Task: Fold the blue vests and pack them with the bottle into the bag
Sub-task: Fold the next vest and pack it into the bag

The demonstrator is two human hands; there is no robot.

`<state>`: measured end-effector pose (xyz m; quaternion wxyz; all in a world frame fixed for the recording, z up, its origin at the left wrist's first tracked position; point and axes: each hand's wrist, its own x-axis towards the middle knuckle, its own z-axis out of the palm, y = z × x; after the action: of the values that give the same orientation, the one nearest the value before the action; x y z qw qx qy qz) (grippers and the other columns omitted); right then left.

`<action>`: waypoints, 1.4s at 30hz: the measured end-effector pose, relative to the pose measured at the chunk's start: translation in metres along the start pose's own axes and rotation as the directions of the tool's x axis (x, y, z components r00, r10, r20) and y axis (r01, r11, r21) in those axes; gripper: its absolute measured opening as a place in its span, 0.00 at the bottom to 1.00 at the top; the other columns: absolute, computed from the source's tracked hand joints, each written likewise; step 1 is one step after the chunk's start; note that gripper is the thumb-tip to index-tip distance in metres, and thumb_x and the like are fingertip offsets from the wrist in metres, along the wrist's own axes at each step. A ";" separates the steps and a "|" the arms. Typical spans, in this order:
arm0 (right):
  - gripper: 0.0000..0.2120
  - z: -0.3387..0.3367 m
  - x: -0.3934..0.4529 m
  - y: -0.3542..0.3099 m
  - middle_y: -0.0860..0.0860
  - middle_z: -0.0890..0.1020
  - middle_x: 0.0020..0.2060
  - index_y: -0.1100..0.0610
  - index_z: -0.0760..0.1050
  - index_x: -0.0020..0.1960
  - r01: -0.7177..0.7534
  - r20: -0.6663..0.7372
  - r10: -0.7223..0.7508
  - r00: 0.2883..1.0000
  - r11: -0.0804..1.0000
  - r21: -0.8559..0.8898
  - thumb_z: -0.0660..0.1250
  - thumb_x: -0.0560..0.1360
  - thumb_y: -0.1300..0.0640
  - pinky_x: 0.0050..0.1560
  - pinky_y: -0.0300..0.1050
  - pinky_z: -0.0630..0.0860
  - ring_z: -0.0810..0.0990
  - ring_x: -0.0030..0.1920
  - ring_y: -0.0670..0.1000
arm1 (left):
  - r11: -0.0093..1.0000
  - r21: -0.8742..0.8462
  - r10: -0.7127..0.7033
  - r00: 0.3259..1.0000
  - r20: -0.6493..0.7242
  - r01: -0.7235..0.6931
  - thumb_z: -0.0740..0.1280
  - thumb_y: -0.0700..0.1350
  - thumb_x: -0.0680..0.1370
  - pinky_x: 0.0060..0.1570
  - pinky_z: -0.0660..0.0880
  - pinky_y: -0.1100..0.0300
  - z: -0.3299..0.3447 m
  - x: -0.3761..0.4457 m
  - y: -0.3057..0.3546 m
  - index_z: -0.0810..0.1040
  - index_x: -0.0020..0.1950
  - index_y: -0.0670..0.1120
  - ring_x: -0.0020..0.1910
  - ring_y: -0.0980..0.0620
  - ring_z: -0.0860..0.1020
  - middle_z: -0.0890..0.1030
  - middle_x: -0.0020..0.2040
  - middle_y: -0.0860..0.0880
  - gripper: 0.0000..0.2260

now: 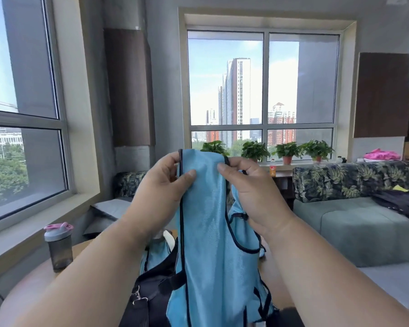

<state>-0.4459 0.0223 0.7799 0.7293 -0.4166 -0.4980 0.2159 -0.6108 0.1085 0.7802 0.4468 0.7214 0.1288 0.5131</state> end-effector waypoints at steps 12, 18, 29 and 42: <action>0.12 -0.036 0.092 -0.064 0.53 0.77 0.45 0.50 0.84 0.40 -0.002 -0.292 0.013 0.956 0.999 0.036 0.62 0.70 0.56 0.48 0.51 0.74 0.75 0.44 0.55 | 0.994 -0.056 0.072 0.943 -0.325 -0.095 0.65 0.47 0.86 0.41 0.82 0.61 -0.079 0.061 0.041 0.82 0.57 0.55 0.40 0.58 0.84 0.86 0.43 0.57 0.07; 0.16 -0.050 0.125 -0.082 0.54 0.79 0.44 0.52 0.82 0.44 -0.006 -0.390 -0.031 0.920 0.996 -0.093 0.57 0.77 0.64 0.44 0.46 0.74 0.77 0.42 0.55 | 0.995 -0.072 0.034 0.925 -0.380 -0.067 0.67 0.51 0.85 0.40 0.79 0.65 -0.107 0.076 0.064 0.82 0.57 0.53 0.38 0.62 0.83 0.84 0.46 0.55 0.06; 0.15 -0.058 0.126 -0.058 0.55 0.78 0.41 0.49 0.82 0.35 -0.014 -0.363 -0.025 0.931 0.994 -0.107 0.59 0.69 0.63 0.48 0.52 0.70 0.76 0.45 0.55 | 0.939 -0.254 -0.330 0.824 -0.461 0.233 0.71 0.57 0.81 0.26 0.71 0.65 -0.151 0.068 0.023 0.78 0.48 0.47 0.23 0.57 0.73 0.76 0.29 0.53 0.13; 0.16 -0.049 0.115 0.008 0.55 0.78 0.38 0.56 0.78 0.43 -0.122 -0.225 0.111 0.968 0.992 -0.034 0.56 0.77 0.71 0.37 0.44 0.70 0.75 0.35 0.53 | 0.746 -0.330 -0.633 0.770 -0.082 0.578 0.64 0.54 0.84 0.58 0.77 0.46 -0.117 0.026 -0.042 0.83 0.57 0.39 0.48 0.41 0.85 0.86 0.54 0.38 0.19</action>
<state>-0.3539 0.0911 0.8285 0.7566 -0.4838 -0.3926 0.1984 -0.6879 0.2092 0.7720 0.6742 0.5156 0.3230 0.4185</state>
